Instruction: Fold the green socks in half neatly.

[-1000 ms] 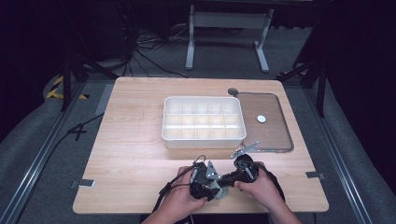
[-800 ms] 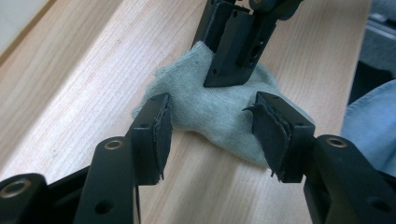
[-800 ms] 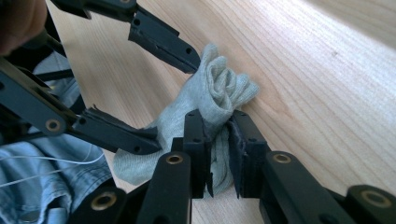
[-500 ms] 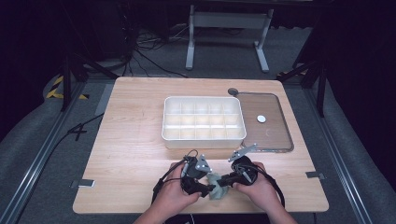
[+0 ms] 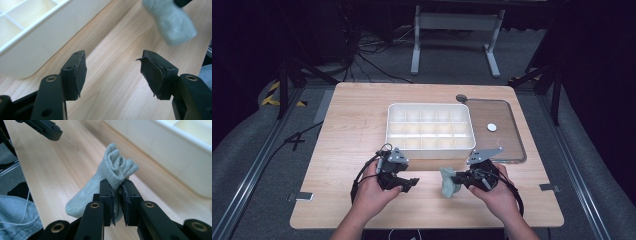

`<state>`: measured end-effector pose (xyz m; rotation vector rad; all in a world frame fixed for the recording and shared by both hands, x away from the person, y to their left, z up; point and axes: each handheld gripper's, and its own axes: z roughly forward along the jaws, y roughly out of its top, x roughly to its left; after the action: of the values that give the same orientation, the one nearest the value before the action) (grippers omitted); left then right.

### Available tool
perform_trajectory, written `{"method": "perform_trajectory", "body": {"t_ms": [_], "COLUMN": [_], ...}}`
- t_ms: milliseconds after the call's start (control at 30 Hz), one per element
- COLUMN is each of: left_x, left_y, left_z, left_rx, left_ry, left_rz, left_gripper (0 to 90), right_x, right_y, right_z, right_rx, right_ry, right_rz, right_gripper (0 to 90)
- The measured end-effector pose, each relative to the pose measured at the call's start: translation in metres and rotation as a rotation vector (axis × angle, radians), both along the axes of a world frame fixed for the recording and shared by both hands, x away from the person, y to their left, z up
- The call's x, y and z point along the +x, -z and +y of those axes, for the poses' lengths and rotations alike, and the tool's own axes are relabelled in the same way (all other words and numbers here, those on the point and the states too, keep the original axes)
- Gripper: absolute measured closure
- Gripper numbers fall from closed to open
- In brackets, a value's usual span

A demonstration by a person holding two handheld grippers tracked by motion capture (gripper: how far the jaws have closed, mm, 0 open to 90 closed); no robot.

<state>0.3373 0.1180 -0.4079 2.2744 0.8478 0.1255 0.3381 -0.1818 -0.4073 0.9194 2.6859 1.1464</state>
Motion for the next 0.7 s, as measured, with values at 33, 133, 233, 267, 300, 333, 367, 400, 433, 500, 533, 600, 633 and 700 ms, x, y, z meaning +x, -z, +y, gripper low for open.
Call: {"method": "perform_trajectory", "body": {"t_ms": [33, 133, 233, 267, 300, 333, 367, 400, 433, 500, 533, 600, 633, 700], "left_x": [0.001, 0.003, 0.004, 0.003, 0.003, 0.004, 0.004, 0.004, 0.004, 0.004, 0.005, 0.005, 0.004, 0.004], "left_y": [-0.001, -0.002, -0.002, -0.003, -0.003, -0.004, -0.005, -0.005, -0.005, -0.006, -0.006, -0.007, -0.007, -0.007], "left_z": [0.004, 0.008, 0.011, 0.012, 0.012, 0.013, 0.014, 0.015, 0.017, 0.019, 0.021, 0.024, 0.025, 0.027], "left_rx": [0.001, 0.007, 0.007, 0.010, 0.008, 0.011, 0.012, 0.012, 0.008, 0.011, 0.013, 0.012, 0.016, 0.018], "left_ry": [-0.007, -0.025, -0.023, -0.029, -0.033, -0.033, -0.037, -0.043, -0.046, -0.053, -0.055, -0.071, -0.077, -0.088], "left_rz": [0.004, 0.001, -0.008, -0.006, -0.008, -0.009, -0.012, -0.011, -0.008, -0.011, -0.008, -0.009, -0.014, -0.011], "left_gripper": [37.8, 37.7, 37.7, 37.8, 37.8, 37.8, 37.8, 37.7, 37.6, 37.3, 37.2, 36.7, 36.6, 35.9], "right_x": [0.001, 0.004, 0.007, 0.009, 0.010, 0.012, 0.013, 0.015, 0.016, 0.019, 0.020, 0.024, 0.026, 0.030], "right_y": [-0.002, -0.011, -0.017, -0.020, -0.022, -0.025, -0.028, -0.031, -0.033, -0.040, -0.041, -0.046, -0.047, -0.049], "right_z": [0.000, -0.001, -0.002, -0.003, -0.003, -0.004, -0.004, -0.004, -0.005, -0.006, -0.007, -0.009, -0.010, -0.012], "right_rx": [-0.001, -0.011, -0.016, -0.022, -0.025, -0.024, -0.022, -0.030, -0.034, -0.037, -0.040, -0.045, -0.048, -0.058], "right_ry": [0.000, 0.005, 0.012, 0.016, 0.017, 0.021, 0.028, 0.031, 0.035, 0.047, 0.050, 0.063, 0.069, 0.081], "right_rz": [-0.007, -0.039, -0.054, -0.065, -0.071, -0.082, -0.082, -0.089, -0.096, -0.105, -0.113, -0.127, -0.126, -0.130], "right_gripper": [79.8, 79.8, 79.8, 79.8, 79.7, 79.7, 79.7, 79.7, 79.6, 79.6, 79.6, 79.5, 79.4, 79.3]}}
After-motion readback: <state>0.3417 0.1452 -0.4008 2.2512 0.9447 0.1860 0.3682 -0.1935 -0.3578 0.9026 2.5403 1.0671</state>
